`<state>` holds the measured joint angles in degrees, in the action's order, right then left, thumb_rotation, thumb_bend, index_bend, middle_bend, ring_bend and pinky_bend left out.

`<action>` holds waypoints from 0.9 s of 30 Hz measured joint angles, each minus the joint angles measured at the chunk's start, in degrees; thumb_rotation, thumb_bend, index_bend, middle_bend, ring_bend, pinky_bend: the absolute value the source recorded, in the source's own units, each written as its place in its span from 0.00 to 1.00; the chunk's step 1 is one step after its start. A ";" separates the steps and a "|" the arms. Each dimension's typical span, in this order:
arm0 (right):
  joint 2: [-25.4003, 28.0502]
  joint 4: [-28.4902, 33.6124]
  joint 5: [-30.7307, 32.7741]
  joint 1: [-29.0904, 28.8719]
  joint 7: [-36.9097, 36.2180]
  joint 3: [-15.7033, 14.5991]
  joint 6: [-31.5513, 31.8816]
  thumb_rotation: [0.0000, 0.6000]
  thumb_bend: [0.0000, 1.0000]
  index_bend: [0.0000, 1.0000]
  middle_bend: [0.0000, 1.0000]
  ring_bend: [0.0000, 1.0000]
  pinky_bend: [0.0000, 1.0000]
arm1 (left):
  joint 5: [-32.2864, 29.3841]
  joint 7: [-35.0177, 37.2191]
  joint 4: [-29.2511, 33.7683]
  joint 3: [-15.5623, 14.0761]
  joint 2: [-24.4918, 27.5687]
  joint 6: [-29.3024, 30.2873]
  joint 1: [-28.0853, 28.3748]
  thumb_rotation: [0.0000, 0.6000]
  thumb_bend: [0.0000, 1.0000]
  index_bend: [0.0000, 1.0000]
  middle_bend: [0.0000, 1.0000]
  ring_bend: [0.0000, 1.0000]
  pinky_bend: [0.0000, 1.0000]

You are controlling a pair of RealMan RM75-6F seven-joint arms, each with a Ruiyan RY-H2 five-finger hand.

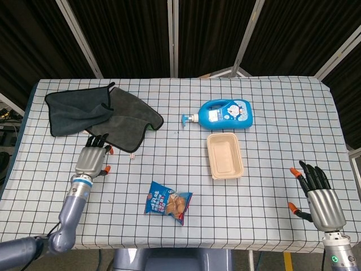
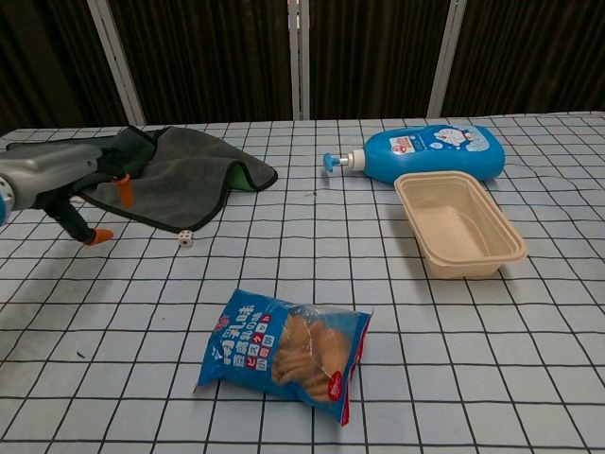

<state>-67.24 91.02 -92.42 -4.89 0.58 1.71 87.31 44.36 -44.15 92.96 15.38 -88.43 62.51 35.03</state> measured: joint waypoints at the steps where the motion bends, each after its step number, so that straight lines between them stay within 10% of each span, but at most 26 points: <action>1: 0.12 0.02 0.03 -0.02 -0.32 -0.02 -0.08 1.00 0.11 0.18 0.00 0.00 0.08 | -1.21 -0.93 -1.21 0.25 -1.27 0.08 1.03 1.00 0.34 0.38 0.00 0.00 0.00; 27: 2.56 0.85 0.24 0.49 -6.21 0.51 1.46 1.00 0.11 0.19 0.00 0.00 0.08 | -11.22 -6.08 -19.37 0.99 -16.69 -0.53 12.89 1.00 0.42 0.41 0.00 0.00 0.00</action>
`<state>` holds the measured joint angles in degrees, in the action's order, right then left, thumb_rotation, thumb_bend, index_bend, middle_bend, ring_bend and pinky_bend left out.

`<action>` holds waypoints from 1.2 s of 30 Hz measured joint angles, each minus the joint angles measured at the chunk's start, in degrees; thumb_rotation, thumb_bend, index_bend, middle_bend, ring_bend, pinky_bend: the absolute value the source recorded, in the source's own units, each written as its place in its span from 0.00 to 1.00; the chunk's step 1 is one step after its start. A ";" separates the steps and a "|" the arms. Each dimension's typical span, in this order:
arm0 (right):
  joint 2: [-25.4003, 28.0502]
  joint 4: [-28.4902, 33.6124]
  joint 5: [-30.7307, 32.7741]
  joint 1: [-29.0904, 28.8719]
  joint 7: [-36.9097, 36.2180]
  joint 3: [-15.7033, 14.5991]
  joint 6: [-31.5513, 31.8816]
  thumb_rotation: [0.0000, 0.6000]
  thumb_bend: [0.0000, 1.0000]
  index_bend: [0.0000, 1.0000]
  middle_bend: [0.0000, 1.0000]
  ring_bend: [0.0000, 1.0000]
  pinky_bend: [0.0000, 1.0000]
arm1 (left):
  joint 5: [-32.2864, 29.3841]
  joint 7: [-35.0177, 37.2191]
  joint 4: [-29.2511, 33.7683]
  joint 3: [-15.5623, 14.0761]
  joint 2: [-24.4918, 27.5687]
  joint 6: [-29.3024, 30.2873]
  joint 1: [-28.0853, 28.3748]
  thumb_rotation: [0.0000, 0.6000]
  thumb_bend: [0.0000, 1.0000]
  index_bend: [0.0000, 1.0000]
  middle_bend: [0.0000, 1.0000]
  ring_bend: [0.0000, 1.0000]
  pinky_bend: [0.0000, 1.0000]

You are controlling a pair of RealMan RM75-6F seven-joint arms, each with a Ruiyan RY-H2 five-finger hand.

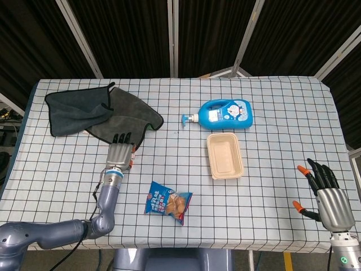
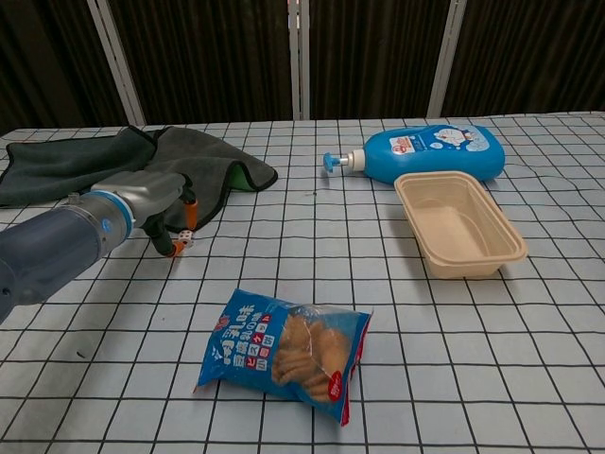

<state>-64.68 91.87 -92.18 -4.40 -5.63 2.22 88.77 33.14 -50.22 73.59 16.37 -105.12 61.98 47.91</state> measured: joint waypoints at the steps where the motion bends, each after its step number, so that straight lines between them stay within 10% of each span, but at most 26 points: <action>1: 0.07 0.04 0.00 0.03 -0.18 0.01 0.06 1.00 0.11 0.19 0.00 0.00 0.08 | -0.13 0.04 -0.35 -0.01 -0.22 -0.08 0.11 1.00 0.42 0.41 0.00 0.00 0.00; 16: 0.18 -0.13 -1.14 0.53 -1.10 -0.01 1.69 1.00 0.11 0.20 0.01 0.00 0.08 | 7.36 6.97 -1.72 -1.05 -2.27 1.68 -0.37 1.00 0.54 0.64 0.00 0.00 0.01; 36: -0.19 1.06 -2.60 0.97 1.32 -0.36 2.69 1.00 0.11 0.20 0.01 0.00 0.08 | 17.05 8.46 30.39 -1.29 16.96 12.33 -6.54 1.00 0.53 0.60 0.00 0.00 0.00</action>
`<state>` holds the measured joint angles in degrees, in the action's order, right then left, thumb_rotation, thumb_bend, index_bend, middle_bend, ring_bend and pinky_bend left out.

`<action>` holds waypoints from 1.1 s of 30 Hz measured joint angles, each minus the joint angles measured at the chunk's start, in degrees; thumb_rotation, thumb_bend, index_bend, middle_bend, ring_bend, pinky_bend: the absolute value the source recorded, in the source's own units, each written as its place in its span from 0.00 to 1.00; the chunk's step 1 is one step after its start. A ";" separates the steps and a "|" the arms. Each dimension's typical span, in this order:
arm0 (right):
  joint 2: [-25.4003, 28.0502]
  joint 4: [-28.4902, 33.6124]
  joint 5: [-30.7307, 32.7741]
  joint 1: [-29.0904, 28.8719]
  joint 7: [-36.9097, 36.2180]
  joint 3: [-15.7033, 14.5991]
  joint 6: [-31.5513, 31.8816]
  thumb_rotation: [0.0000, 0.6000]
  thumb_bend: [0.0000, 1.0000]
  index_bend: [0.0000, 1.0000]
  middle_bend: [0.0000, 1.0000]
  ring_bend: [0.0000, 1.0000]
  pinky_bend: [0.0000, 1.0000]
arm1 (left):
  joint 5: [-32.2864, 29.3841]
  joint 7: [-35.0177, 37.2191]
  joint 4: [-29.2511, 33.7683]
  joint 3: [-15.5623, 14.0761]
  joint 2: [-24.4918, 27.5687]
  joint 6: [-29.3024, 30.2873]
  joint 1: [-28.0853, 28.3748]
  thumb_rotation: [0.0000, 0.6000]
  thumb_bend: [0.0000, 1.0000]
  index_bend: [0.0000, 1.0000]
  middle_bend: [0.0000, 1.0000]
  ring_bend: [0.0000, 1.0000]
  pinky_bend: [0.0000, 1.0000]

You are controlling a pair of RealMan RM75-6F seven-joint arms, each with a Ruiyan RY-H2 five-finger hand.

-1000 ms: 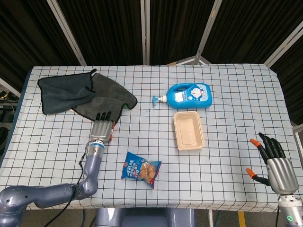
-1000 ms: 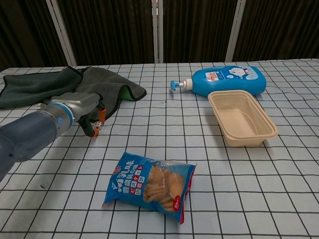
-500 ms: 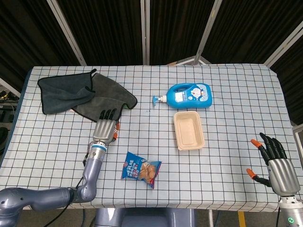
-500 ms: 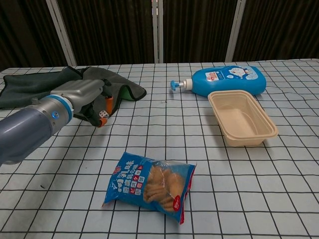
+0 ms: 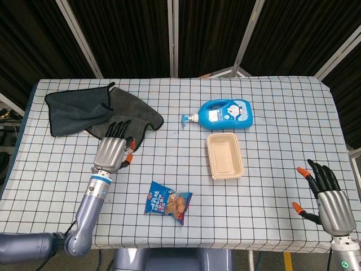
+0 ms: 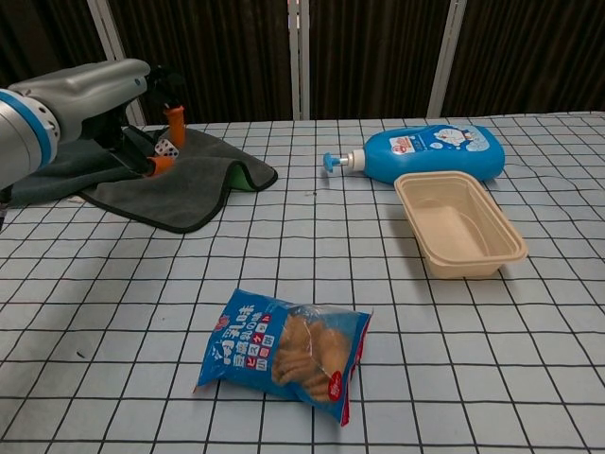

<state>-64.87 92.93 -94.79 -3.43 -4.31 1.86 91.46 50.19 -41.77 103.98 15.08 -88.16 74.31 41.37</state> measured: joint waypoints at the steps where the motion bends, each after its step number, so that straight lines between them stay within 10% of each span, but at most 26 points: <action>1: -0.12 0.01 -0.17 0.01 0.29 -0.09 0.01 1.00 0.11 0.20 0.01 0.00 0.08 | 0.15 0.10 0.55 -0.11 0.49 0.13 -0.19 1.00 0.53 0.58 0.00 0.00 0.00; 6: -0.41 0.10 -0.43 0.08 1.09 -0.30 -0.03 1.00 0.11 0.20 0.01 0.00 0.08 | -0.80 0.55 2.85 -0.74 2.90 -0.90 -0.67 1.00 0.36 0.11 0.00 0.00 0.00; 9: -0.54 0.15 -0.55 0.06 1.33 -0.34 -0.09 1.00 0.11 0.20 0.01 0.00 0.08 | -1.57 1.43 4.20 -0.89 4.72 -1.81 -0.90 1.00 0.31 0.01 0.00 0.00 0.00; 33: -1.74 -0.07 -0.23 -0.33 3.79 -0.50 -1.41 1.00 0.11 0.21 0.01 0.00 0.08 | 12.70 7.43 6.25 -9.72 11.74 5.39 -9.55 1.00 0.31 0.00 0.00 0.00 0.00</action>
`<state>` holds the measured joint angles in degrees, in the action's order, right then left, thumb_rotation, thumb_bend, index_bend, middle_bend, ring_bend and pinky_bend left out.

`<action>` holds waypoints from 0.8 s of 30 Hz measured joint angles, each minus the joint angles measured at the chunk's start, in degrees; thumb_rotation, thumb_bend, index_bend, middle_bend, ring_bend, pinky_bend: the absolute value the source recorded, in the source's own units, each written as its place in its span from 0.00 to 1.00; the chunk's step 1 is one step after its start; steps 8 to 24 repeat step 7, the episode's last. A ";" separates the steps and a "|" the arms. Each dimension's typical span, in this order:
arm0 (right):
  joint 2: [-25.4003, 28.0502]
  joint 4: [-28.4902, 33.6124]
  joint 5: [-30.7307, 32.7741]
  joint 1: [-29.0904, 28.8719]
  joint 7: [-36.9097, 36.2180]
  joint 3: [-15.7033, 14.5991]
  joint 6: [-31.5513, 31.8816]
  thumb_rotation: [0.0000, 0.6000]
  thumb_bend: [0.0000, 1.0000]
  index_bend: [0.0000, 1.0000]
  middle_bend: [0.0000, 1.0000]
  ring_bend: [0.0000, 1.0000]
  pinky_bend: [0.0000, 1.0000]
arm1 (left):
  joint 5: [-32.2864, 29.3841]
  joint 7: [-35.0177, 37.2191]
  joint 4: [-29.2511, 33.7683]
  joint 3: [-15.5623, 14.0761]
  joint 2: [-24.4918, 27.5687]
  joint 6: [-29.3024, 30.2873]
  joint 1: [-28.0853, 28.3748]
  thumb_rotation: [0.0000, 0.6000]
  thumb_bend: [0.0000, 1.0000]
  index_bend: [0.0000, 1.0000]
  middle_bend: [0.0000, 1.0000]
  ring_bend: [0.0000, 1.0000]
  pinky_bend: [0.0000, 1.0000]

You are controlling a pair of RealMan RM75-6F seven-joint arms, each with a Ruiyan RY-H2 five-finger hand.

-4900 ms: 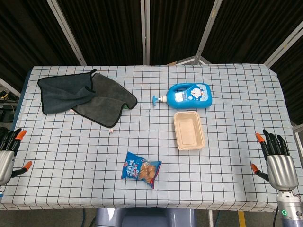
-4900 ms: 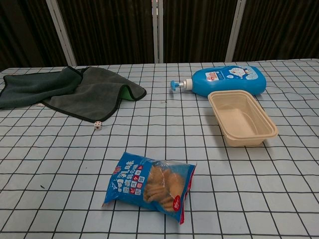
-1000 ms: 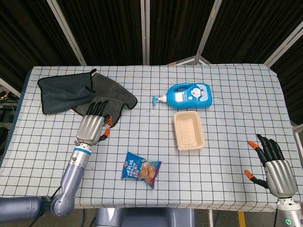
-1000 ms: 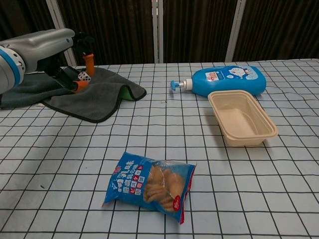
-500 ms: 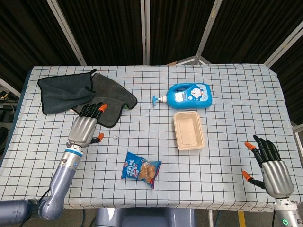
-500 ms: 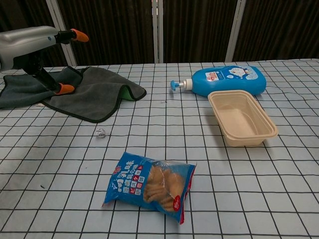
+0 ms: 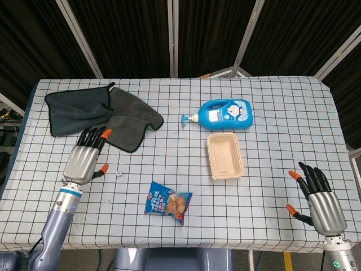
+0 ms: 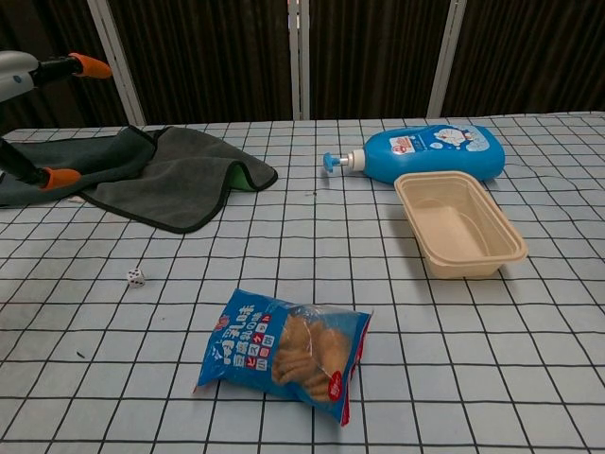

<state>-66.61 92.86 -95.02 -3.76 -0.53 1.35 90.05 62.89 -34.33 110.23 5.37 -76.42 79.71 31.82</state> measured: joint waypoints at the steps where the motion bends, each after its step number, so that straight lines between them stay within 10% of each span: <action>1: -0.04 -0.15 0.22 -0.01 0.02 0.03 -0.15 1.00 0.11 0.21 0.01 0.00 0.08 | 1.42 0.61 -0.20 -0.90 0.10 1.00 -1.02 1.00 0.31 0.00 0.00 0.00 0.00; 7: -0.31 -0.63 0.44 -0.02 0.15 -0.06 -0.47 1.00 0.11 0.21 0.01 0.00 0.08 | 11.63 6.03 -3.63 -7.95 0.48 8.23 -9.19 1.00 0.31 0.00 0.00 0.00 0.00; 24: -0.31 -0.63 0.44 -0.02 0.15 -0.06 -0.47 1.00 0.11 0.21 0.01 0.00 0.08 | 11.63 6.03 -3.63 -7.95 0.48 8.23 -9.19 1.00 0.31 0.00 0.00 0.00 0.00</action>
